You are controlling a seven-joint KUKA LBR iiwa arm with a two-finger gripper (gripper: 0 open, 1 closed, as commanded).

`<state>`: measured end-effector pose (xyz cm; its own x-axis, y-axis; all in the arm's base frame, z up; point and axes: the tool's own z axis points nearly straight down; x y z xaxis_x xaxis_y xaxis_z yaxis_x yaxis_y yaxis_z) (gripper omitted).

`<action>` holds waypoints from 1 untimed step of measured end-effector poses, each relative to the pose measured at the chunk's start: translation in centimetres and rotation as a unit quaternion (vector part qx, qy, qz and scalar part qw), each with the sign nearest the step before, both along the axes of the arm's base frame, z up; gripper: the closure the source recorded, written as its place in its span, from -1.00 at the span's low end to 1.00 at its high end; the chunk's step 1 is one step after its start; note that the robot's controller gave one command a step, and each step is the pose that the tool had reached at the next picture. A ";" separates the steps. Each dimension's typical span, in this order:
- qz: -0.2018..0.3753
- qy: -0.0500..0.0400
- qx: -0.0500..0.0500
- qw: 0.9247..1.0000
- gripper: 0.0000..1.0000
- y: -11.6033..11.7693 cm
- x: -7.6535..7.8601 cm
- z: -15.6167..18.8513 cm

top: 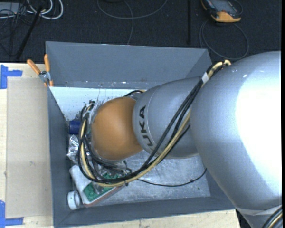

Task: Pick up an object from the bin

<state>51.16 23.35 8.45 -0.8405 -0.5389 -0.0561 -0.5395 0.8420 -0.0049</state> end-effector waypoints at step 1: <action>0.288 0.020 -0.020 0.957 1.00 1.4 2.5 -0.5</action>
Offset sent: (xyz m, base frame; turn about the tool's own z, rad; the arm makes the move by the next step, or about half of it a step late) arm 0.0225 0.0120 -0.0126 -0.5903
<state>53.71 24.78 8.00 -0.4047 -0.9144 0.0001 -0.9144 0.4047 -0.0005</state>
